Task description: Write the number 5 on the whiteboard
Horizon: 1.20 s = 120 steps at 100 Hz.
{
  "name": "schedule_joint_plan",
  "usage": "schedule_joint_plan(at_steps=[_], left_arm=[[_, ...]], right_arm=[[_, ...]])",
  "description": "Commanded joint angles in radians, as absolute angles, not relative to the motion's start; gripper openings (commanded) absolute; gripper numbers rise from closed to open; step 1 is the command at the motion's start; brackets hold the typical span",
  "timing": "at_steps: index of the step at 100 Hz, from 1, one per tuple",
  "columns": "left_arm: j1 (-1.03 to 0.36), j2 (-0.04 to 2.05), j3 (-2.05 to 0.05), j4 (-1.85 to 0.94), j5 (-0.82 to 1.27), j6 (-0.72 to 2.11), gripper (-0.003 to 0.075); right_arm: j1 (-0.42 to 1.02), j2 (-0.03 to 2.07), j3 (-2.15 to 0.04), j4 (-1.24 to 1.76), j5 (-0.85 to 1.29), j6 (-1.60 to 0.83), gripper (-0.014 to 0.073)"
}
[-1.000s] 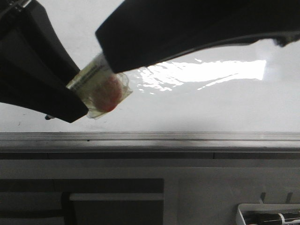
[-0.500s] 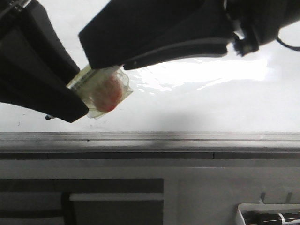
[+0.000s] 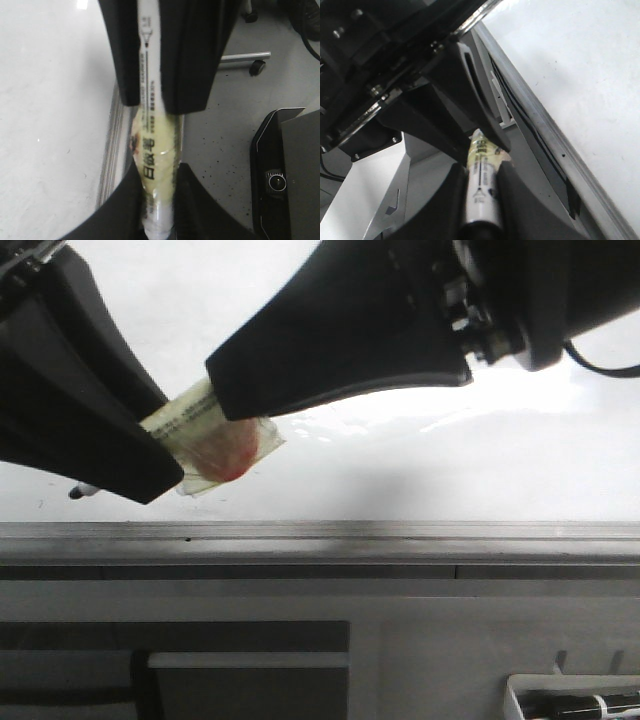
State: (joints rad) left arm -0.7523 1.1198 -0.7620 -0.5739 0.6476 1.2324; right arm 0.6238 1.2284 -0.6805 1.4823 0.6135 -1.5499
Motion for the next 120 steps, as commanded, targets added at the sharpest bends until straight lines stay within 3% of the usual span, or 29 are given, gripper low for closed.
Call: schedule_joint_plan(at_steps=[1,11,21,27,36,52,85,99,120], left_arm=[[-0.763,1.099,-0.797,-0.680,0.596,1.262,-0.0020],[-0.761,1.096,-0.797,-0.702,0.596,1.253,0.0042],[-0.761,1.075,-0.797,-0.694,0.596,1.168,0.0232],[-0.761,1.052,-0.797,-0.678,0.608,1.081,0.0391],[-0.761,0.995,-0.797,-0.635,0.618,0.987,0.0484],[-0.761,0.847,-0.778,-0.550,0.572,0.801,0.0372],[-0.761,0.402,-0.489,-0.536,0.157,0.445,0.0165],[-0.761,0.292,-0.399,-0.568,0.127,0.445,0.0110],[-0.761,0.268,-0.358,-0.613,0.125,0.445,0.0057]], right_arm=[[0.627,1.218,-0.714,1.534,0.736,-1.554,-0.0058],[0.627,1.214,-0.714,1.523,0.736,-1.554,-0.0058],[0.627,1.201,-0.714,1.473,0.725,-1.547,-0.0057],[0.627,1.182,-0.714,1.426,0.711,-1.526,-0.0057],[0.627,1.143,-0.714,1.345,0.654,-1.466,-0.0057],[0.627,1.025,-0.714,1.153,0.505,-1.322,-0.0057],[0.627,0.835,-0.714,0.692,0.408,-0.901,-0.0039],[0.627,0.831,-0.714,0.409,0.385,-0.717,-0.0039],[0.627,0.841,-0.714,0.396,0.221,-0.696,-0.0041]])
